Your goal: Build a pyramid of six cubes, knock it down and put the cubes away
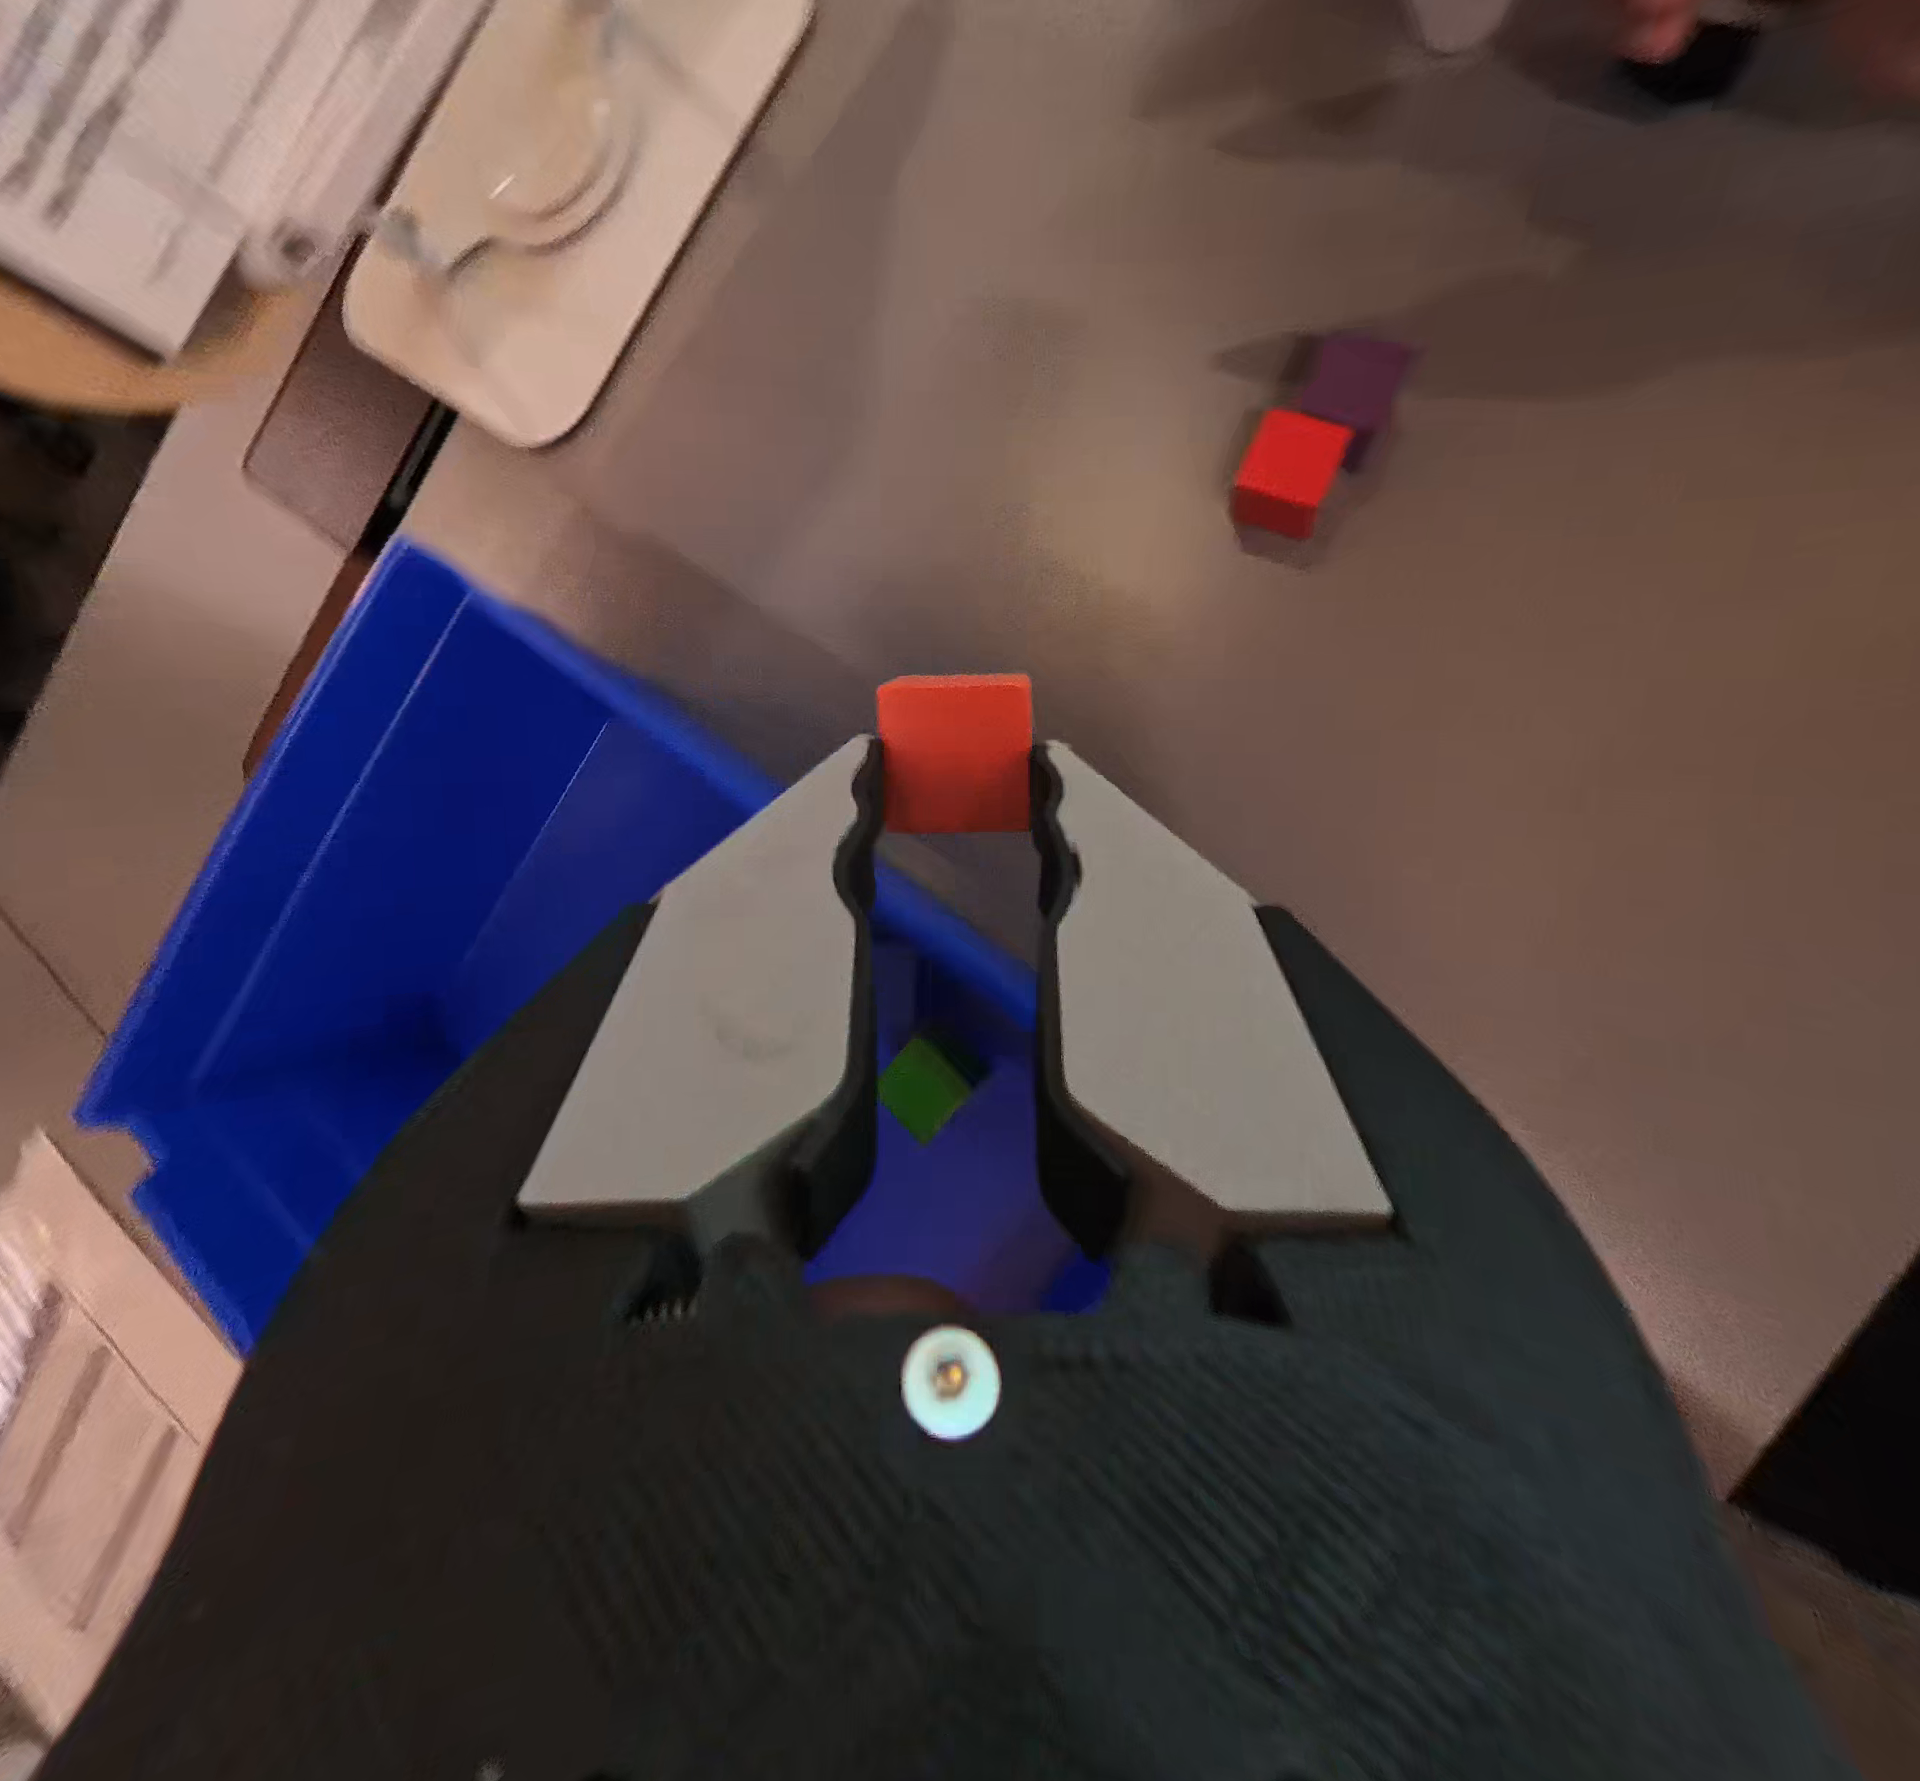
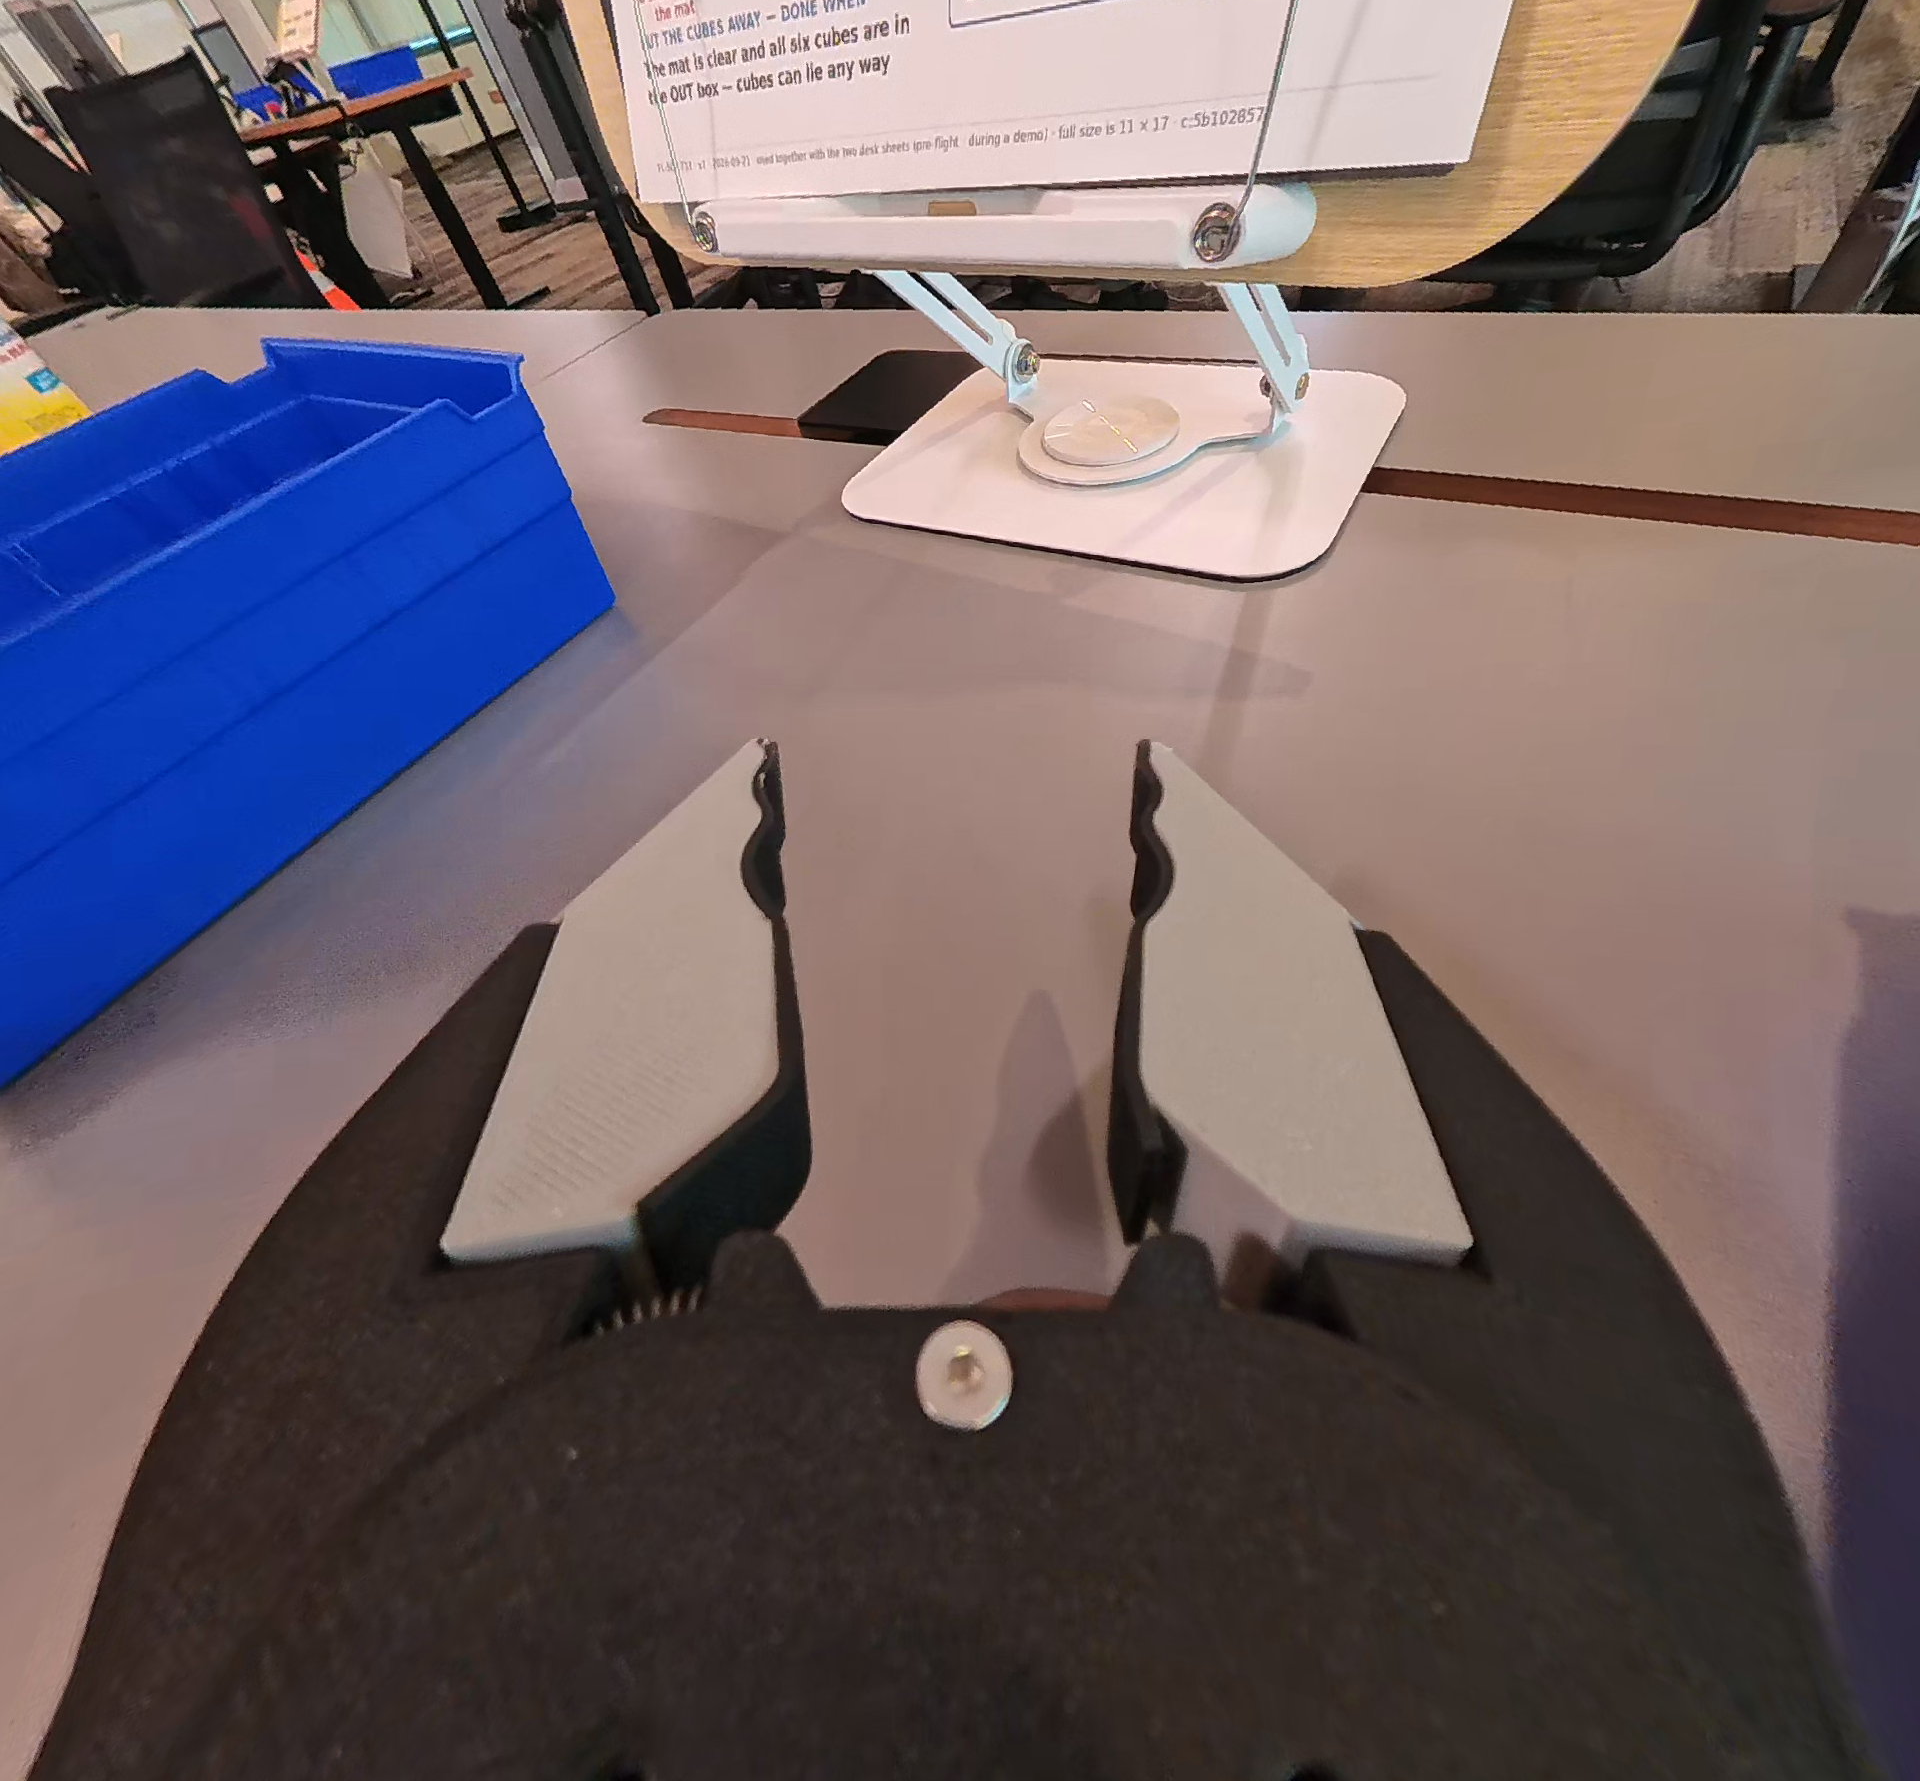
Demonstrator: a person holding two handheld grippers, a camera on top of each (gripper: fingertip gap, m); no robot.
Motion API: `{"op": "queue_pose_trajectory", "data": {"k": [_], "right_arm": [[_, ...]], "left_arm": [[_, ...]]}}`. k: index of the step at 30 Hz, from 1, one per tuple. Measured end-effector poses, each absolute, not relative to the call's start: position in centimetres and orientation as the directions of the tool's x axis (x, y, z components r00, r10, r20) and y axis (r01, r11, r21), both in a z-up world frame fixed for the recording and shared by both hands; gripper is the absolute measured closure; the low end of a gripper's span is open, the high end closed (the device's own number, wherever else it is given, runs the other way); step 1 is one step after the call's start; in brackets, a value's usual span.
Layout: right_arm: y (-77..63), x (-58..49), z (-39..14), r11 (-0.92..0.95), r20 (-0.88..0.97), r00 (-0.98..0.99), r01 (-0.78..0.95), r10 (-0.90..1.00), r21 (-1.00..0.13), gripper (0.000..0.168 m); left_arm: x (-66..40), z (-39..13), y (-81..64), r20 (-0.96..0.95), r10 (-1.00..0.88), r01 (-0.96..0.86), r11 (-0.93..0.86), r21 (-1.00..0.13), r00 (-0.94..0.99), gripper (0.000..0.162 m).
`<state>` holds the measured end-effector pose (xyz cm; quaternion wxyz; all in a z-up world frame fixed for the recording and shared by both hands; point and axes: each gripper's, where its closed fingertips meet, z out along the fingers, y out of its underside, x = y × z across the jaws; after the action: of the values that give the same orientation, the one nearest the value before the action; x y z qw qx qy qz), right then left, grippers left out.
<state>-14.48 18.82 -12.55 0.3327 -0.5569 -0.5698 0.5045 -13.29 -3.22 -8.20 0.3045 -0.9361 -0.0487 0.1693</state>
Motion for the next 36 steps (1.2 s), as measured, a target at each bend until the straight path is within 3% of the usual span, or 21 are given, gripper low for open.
{"op": "queue_pose_trajectory", "data": {"k": [4, 8, 21, 25, 30, 32, 36], "right_arm": [[19.2, -14.3, -12.2, -0.155, -0.205, -0.153, 0.286, 0.967, -0.946, 0.103], [19.3, -14.2, -11.9, -0.169, -0.219, -0.159, 0.279, 0.963, -0.945, 0.103], [19.2, -14.2, -11.4, -0.177, -0.227, -0.172, 0.265, 0.958, -0.948, 0.103], [19.1, -14.1, -11.4, -0.179, -0.230, -0.176, 0.267, 0.957, -0.947, 0.103], [19.0, -14.2, -11.6, -0.170, -0.224, -0.179, 0.276, 0.958, -0.946, 0.103], [19.0, -14.2, -11.7, -0.170, -0.226, -0.179, 0.282, 0.958, -0.944, 0.103], [18.8, -14.2, -12.0, -0.176, -0.241, -0.198, 0.297, 0.950, -0.939, 0.102]], "left_arm": [[-10.6, -10.9, 1.0, -0.379, -0.034, -0.205, -0.884, -0.421, 0.925, 0.136], [-10.1, -15.7, 2.1, -0.323, -0.142, -0.229, -0.941, -0.250, 0.936, 0.136], [-9.5, -20.1, 5.3, -0.278, -0.237, -0.294, -0.939, -0.181, 0.931, 0.137], [-9.1, -20.4, 5.8, -0.255, -0.239, -0.295, -0.932, -0.209, 0.937, 0.137], [-9.3, -19.7, 6.4, -0.286, -0.191, -0.266, -0.930, -0.254, 0.939, 0.119], [-9.1, -19.2, 6.2, -0.289, -0.154, -0.234, -0.934, -0.269, 0.945, 0.097], [-7.7, -17.7, 6.2, -0.327, -0.069, -0.191, -0.913, -0.360, 0.943, 0.098]]}}
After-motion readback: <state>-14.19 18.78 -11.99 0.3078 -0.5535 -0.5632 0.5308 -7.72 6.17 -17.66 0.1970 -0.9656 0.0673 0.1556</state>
